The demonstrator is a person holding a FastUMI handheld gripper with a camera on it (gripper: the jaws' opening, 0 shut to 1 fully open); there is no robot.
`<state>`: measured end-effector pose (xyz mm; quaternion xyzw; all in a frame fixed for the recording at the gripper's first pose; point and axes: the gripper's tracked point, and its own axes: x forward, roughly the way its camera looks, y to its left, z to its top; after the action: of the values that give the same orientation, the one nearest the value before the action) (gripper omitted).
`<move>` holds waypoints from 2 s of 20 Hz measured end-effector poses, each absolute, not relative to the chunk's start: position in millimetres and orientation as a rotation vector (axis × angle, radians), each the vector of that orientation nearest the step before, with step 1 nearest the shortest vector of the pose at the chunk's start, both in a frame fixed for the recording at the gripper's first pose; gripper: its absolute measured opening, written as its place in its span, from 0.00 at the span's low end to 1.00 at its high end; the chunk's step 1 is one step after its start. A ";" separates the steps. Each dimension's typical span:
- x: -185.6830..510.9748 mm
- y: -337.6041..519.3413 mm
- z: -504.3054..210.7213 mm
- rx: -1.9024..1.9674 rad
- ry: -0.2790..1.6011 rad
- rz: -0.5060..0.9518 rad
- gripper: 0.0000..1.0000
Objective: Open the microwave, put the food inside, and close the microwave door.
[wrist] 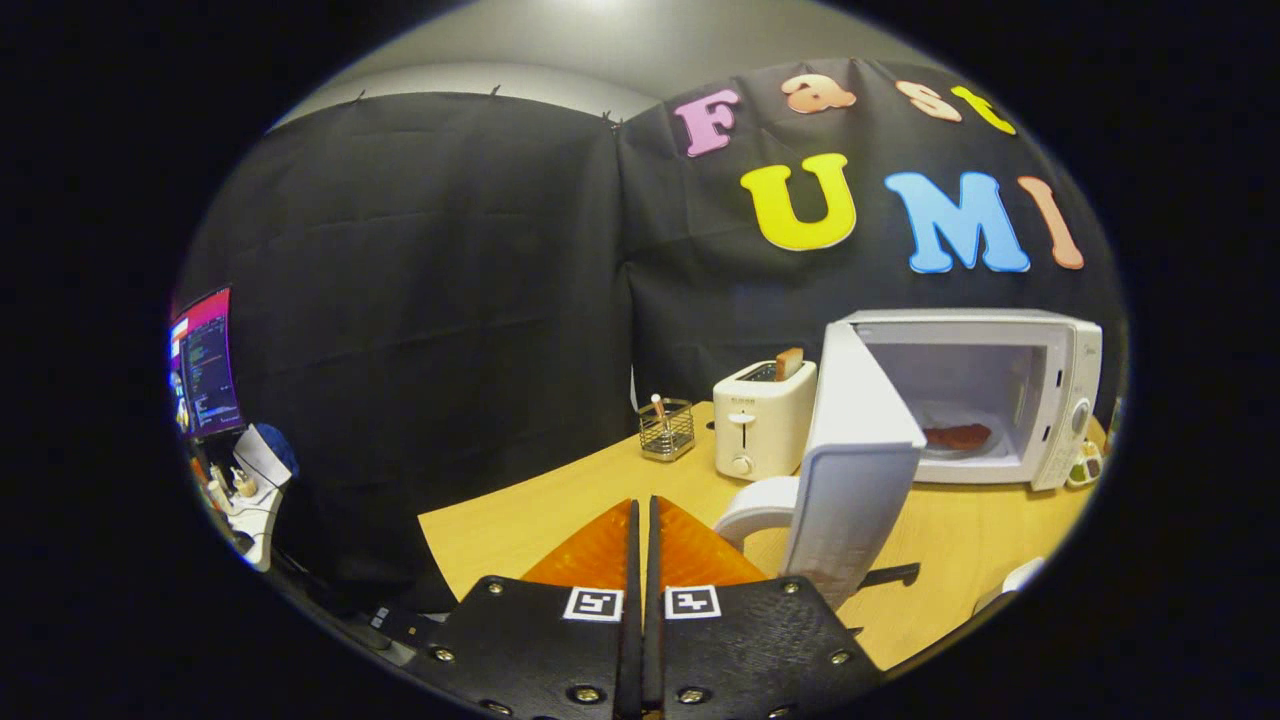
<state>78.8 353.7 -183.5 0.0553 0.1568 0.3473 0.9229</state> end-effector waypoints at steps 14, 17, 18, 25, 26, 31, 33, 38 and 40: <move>182.3 189.0 -216.0 -0.026 0.242 0.271 0.01; 213.7 157.4 -221.1 -0.051 0.242 0.178 0.01; 225.5 148.3 -221.7 -0.055 0.237 0.147 0.01; 301.6 100.0 -220.1 -0.127 0.211 -0.015 0.01; 311.1 95.8 -222.2 -0.133 0.213 -0.030 0.01; 353.6 81.5 -226.5 -0.199 0.215 -0.089 0.01; 357.1 81.4 -226.1 -0.218 0.203 -0.102 0.02; 354.7 79.6 -233.6 -0.235 0.214 -0.085 0.03; 341.5 81.4 -233.6 -0.153 0.255 -0.062 0.03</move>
<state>341.5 81.4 -233.6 -0.0762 0.1270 -0.0310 0.9885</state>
